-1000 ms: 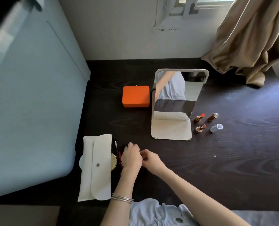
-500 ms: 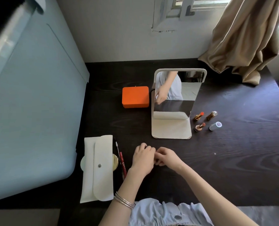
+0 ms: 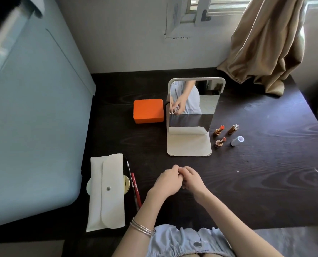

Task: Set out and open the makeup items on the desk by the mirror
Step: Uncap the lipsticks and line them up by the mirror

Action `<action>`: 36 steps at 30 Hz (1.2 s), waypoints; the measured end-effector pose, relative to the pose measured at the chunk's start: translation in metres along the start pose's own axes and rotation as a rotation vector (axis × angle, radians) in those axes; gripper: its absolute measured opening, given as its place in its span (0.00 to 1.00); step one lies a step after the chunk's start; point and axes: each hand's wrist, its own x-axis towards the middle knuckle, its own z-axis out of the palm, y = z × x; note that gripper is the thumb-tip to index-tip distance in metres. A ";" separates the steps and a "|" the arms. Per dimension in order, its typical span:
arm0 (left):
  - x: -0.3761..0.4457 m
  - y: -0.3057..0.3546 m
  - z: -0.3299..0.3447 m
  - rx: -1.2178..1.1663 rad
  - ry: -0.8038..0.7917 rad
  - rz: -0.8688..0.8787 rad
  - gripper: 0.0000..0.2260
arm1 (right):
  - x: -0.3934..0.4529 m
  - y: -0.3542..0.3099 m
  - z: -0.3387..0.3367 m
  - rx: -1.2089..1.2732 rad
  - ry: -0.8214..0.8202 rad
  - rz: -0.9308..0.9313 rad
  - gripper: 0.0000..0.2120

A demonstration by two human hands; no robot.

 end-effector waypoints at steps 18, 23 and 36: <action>-0.007 -0.008 -0.003 -0.145 0.024 0.035 0.20 | -0.010 -0.026 -0.020 -0.145 -0.178 -0.079 0.04; -0.007 -0.019 -0.003 -0.170 0.117 0.098 0.14 | -0.010 -0.023 -0.028 -0.339 -0.142 -0.177 0.04; -0.005 -0.031 -0.010 -0.123 0.136 0.119 0.10 | -0.010 -0.020 -0.043 -0.298 -0.137 -0.111 0.05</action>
